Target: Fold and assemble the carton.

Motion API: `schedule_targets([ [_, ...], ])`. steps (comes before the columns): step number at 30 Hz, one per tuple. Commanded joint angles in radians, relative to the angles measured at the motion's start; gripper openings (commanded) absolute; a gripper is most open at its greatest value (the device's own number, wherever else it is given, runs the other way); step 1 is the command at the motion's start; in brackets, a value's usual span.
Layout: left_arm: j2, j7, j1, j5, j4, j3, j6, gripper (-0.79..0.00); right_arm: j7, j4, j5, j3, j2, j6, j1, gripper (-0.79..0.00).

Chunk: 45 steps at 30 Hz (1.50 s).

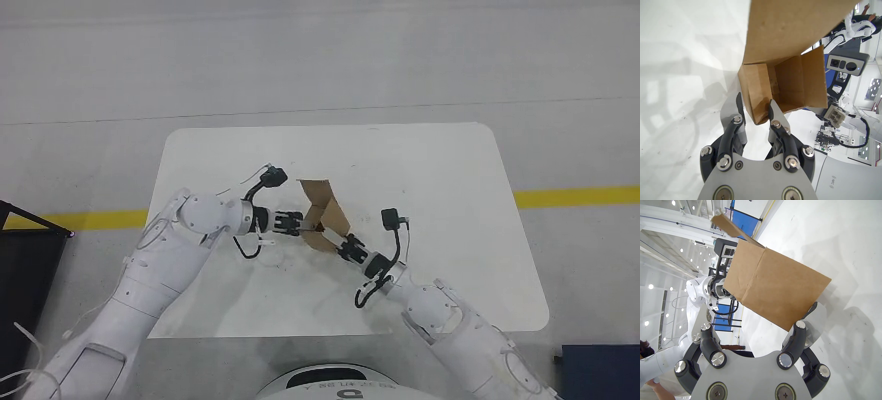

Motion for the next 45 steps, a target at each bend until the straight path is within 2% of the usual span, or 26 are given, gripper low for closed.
schedule_targets([
  [1,0.001,0.003,0.003,-0.006,-0.001,-0.003,-0.003,-0.215,0.003,0.001,-0.001,-0.001,-0.001,0.003,0.001,-0.015],
  [3,0.002,0.007,0.006,-0.017,-0.002,-0.007,-0.011,-0.132,0.004,0.002,-0.004,-0.001,-0.003,0.007,0.001,-0.049],
  [9,0.007,0.056,0.034,-0.089,-0.012,-0.046,-0.036,-0.089,-0.002,0.001,-0.007,0.013,-0.004,0.008,-0.009,-0.074],
  [11,0.007,0.109,0.058,-0.163,-0.008,-0.073,-0.060,-0.052,-0.007,-0.003,-0.009,0.024,-0.003,0.007,-0.017,-0.071],
  [13,0.008,0.141,0.081,-0.215,-0.004,-0.092,-0.072,-0.052,-0.013,-0.008,-0.010,0.037,-0.002,0.008,-0.026,-0.062],
  [14,0.009,0.160,0.092,-0.238,0.000,-0.105,-0.085,-0.018,-0.016,-0.012,-0.009,0.044,-0.001,0.009,-0.031,-0.062],
  [22,0.013,0.295,0.194,-0.412,0.009,-0.186,-0.186,-0.031,-0.027,-0.052,-0.031,0.099,0.007,0.025,-0.080,-0.068],
  [25,0.008,0.339,0.220,-0.486,0.008,-0.193,-0.213,0.000,-0.019,-0.067,-0.047,0.107,0.008,0.043,-0.084,-0.071],
  [29,-0.001,0.385,0.235,-0.552,0.004,-0.186,-0.216,0.000,-0.026,-0.090,-0.078,0.109,0.006,0.081,-0.081,-0.074],
  [40,-0.006,0.362,0.257,-0.554,0.004,-0.167,-0.176,0.000,0.006,-0.118,-0.127,0.082,-0.005,0.164,-0.046,-0.089],
  [43,-0.013,0.376,0.257,-0.576,0.010,-0.149,-0.187,0.000,-0.042,-0.117,-0.087,0.111,-0.007,0.168,-0.059,-0.145],
  [44,-0.016,0.381,0.252,-0.574,0.017,-0.140,-0.193,0.000,-0.057,-0.118,-0.073,0.124,-0.006,0.168,-0.069,-0.222],
  [45,-0.020,0.385,0.246,-0.571,0.027,-0.128,-0.198,0.000,-0.067,-0.120,-0.058,0.137,-0.006,0.168,-0.081,-0.376],
])
